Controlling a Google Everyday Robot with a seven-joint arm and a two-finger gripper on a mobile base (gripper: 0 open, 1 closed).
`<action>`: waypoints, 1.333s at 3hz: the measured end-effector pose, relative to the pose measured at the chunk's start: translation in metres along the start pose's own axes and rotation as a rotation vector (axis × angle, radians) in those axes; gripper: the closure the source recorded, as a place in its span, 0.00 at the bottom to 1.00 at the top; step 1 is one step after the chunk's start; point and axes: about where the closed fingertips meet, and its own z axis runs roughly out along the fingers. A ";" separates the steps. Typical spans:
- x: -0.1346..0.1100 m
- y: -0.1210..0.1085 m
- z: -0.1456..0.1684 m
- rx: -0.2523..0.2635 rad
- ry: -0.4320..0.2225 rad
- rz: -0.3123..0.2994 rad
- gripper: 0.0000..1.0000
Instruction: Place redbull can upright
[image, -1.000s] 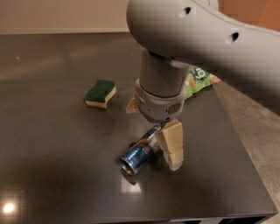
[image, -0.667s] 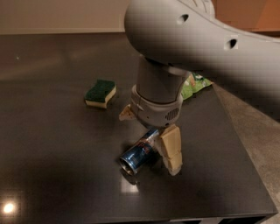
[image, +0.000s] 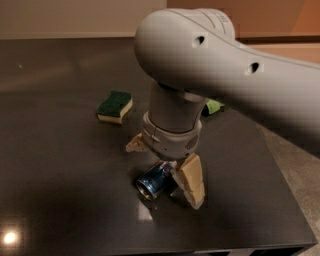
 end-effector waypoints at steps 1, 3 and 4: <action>-0.005 0.001 0.009 -0.019 0.012 -0.046 0.00; -0.007 0.001 0.019 -0.030 0.029 -0.081 0.41; -0.008 0.000 0.017 -0.029 0.030 -0.077 0.65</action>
Offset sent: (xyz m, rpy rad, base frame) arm -0.0108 0.0068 -0.0238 -0.0479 -0.0011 0.1112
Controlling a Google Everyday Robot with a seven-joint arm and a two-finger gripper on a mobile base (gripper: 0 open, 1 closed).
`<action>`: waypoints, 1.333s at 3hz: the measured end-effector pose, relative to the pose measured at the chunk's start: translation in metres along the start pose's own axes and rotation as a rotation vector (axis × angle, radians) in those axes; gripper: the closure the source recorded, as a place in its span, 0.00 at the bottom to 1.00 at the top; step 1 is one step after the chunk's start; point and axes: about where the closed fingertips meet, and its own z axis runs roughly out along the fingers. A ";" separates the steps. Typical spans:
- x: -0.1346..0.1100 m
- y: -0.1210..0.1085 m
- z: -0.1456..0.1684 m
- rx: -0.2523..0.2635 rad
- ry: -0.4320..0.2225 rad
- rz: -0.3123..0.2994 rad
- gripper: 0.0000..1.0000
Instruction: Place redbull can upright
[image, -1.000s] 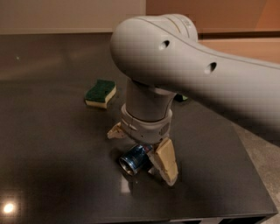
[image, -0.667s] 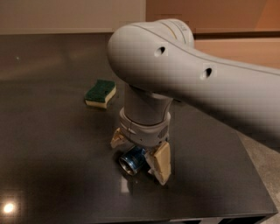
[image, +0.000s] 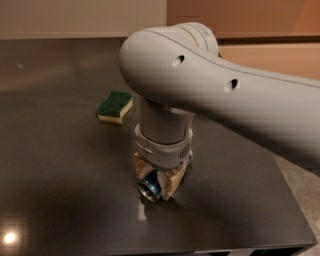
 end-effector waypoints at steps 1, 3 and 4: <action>-0.005 -0.002 -0.013 0.000 -0.019 0.022 0.87; -0.029 -0.008 -0.061 0.045 -0.201 0.026 1.00; -0.037 -0.012 -0.078 0.067 -0.266 0.024 1.00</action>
Offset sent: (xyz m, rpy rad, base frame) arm -0.0184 0.0175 0.0736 0.1722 0.1686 -0.0410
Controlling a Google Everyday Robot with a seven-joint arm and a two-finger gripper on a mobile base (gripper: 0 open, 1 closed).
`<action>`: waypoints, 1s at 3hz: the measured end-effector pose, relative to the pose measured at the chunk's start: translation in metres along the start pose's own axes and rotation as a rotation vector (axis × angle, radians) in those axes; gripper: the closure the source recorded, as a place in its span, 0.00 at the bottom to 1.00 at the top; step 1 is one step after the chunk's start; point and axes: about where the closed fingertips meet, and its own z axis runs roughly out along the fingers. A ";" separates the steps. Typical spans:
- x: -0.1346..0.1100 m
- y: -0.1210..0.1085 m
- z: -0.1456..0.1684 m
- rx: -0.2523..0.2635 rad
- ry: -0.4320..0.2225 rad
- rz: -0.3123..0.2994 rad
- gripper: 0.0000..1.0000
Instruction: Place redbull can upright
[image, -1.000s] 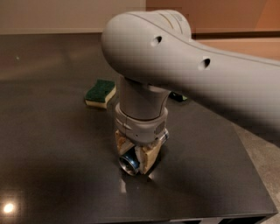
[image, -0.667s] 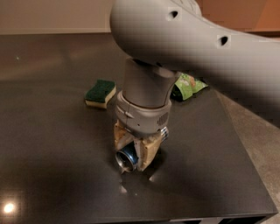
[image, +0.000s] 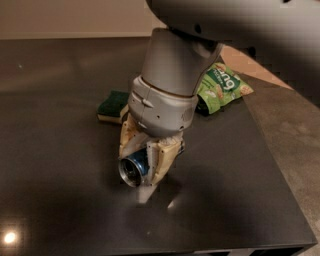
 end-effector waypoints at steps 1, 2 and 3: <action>-0.008 -0.009 -0.014 0.030 -0.156 0.019 1.00; -0.023 -0.023 -0.029 0.072 -0.352 0.045 1.00; -0.033 -0.030 -0.040 0.103 -0.494 0.074 1.00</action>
Offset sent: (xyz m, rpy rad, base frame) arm 0.0009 0.0231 0.0625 0.4073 0.4424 -0.0408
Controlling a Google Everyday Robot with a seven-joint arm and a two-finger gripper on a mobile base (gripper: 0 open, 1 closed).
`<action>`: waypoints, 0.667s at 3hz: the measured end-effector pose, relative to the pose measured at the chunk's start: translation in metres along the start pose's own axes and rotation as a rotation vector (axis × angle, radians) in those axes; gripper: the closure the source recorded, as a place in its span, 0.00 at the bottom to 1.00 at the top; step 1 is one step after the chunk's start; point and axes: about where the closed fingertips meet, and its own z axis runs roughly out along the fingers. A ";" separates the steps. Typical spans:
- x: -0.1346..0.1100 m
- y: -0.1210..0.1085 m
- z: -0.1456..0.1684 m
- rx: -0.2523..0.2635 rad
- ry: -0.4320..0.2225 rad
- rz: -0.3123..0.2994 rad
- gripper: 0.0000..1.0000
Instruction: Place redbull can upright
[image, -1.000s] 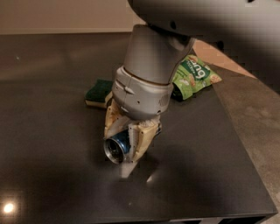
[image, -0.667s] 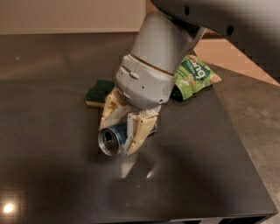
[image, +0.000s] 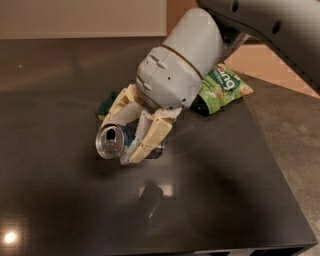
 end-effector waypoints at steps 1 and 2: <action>-0.011 0.001 -0.004 0.067 -0.107 0.037 1.00; -0.016 0.003 -0.008 0.153 -0.181 0.066 1.00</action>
Offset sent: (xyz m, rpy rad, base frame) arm -0.0055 -0.0112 0.0212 0.2868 0.1552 -0.2432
